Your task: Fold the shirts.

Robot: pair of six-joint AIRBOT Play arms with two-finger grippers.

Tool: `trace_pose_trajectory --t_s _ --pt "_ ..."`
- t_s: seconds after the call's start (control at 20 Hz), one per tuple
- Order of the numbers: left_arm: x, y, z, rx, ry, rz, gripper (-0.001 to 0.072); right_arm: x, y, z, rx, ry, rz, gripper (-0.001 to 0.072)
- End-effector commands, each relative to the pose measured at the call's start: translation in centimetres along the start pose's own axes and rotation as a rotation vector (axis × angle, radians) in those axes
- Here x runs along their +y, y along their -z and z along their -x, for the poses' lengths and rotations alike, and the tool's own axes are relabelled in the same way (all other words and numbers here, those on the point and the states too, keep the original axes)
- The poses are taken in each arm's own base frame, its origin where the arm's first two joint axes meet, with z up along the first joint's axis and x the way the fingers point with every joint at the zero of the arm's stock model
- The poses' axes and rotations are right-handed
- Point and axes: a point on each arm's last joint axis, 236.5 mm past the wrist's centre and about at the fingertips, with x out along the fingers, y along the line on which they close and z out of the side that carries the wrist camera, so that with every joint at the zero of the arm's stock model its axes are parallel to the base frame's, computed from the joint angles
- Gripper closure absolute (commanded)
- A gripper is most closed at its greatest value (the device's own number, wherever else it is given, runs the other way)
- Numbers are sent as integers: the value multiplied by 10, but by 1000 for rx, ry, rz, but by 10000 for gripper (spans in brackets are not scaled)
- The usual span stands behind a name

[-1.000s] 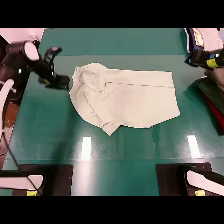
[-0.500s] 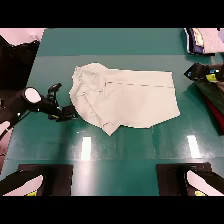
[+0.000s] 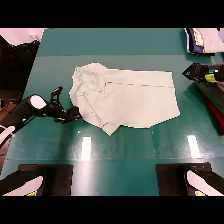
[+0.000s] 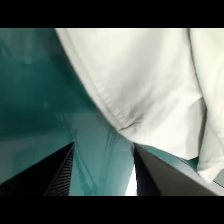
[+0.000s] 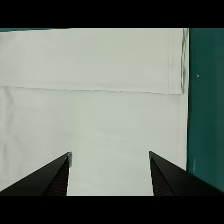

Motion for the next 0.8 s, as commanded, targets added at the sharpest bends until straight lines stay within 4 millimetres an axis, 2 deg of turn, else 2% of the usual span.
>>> trace_pose_trajectory --t_s 0.0,0.4,0.5,0.6,0.65,0.75 --pt "-11 2 -18 -5 3 -12 257 1 1 0 5 -3 -1 156" --pt "-23 -18 -21 -95 35 27 259 1 5 0 21 -3 -1 156" --pt "-23 -22 -21 -109 39 29 317 1 6 0 23 -3 -1 156" --pt "-23 -22 -21 -110 38 21 587 1 9 0 36 -3 -1 156" --pt "-24 -23 -20 -114 38 -11 678 1 13 0 55 -4 -1 156" --pt "-27 -23 -12 -90 17 -108 679 -3 29 2 122 4 -7 156"
